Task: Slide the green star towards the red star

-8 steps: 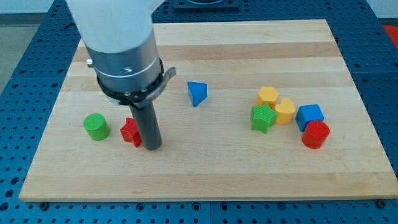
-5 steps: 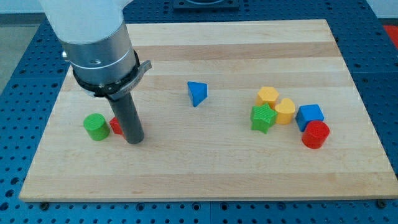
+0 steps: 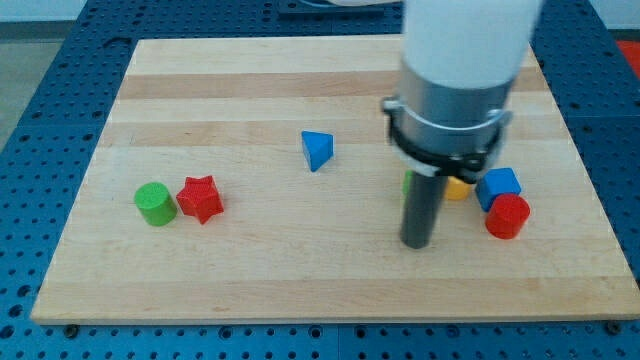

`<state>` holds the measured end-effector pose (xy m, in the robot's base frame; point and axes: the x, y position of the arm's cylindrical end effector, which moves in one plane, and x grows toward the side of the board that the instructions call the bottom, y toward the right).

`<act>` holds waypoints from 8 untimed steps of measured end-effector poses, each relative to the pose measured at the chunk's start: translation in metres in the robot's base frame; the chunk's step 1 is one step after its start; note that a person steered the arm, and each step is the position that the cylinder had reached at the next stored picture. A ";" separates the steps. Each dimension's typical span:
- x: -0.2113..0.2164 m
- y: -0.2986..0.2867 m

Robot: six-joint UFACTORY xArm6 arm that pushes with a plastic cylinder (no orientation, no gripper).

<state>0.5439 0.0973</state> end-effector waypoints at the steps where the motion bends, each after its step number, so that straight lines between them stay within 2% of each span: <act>1: -0.022 0.031; 2: -0.048 0.040; 5: -0.060 -0.048; 6: -0.060 -0.049; 8: -0.096 -0.026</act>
<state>0.4484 0.0711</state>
